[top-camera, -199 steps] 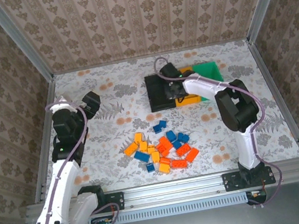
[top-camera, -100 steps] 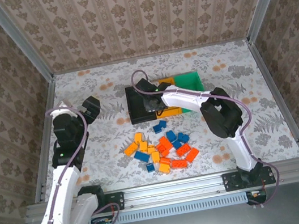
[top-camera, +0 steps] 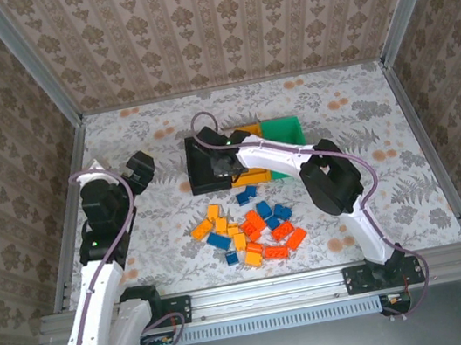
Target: Sort the legos into containers by color
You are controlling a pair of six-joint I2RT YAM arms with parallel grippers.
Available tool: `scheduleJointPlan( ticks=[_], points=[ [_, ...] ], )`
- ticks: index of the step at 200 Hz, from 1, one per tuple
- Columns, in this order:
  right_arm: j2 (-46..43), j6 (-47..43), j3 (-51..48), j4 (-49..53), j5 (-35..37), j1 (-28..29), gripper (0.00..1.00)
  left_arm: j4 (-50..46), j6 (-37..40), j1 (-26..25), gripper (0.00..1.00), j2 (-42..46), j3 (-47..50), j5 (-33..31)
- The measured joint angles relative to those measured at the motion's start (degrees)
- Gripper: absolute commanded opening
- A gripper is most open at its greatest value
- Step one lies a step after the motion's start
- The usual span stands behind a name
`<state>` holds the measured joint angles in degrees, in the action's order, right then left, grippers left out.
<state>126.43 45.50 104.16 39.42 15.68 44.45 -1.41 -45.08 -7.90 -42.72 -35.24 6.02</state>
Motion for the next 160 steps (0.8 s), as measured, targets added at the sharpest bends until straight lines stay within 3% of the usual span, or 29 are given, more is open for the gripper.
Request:
scheduleJointPlan(
  ticks=[13, 42, 67, 111, 160],
  points=[
    [0.1, 0.1, 0.1, 0.1, 0.3, 0.4, 0.08, -0.1, 0.0, 0.0, 1.0, 0.3, 0.0, 0.0],
    [0.2, 0.7, 0.1, 0.1, 0.2, 0.5, 0.44, -1.0, 0.0, 0.0, 1.0, 0.5, 0.0, 0.0],
    [0.2, 1.1, 0.5, -1.1, -1.6, 0.5, 0.59, -1.8, 0.0, 0.0, 1.0, 0.5, 0.0, 0.0],
    [-3.1, -0.4, -1.0, -3.8, -2.2, 0.5, 0.64, -3.3, 0.0, -0.4, 1.0, 0.4, -0.9, 0.1],
    [-23.6, -2.3, -19.5, -9.9, -2.4, 0.5, 0.66, -2.7, 0.3, -7.0, 1.0, 0.9, -3.7, 0.2]
  ],
)
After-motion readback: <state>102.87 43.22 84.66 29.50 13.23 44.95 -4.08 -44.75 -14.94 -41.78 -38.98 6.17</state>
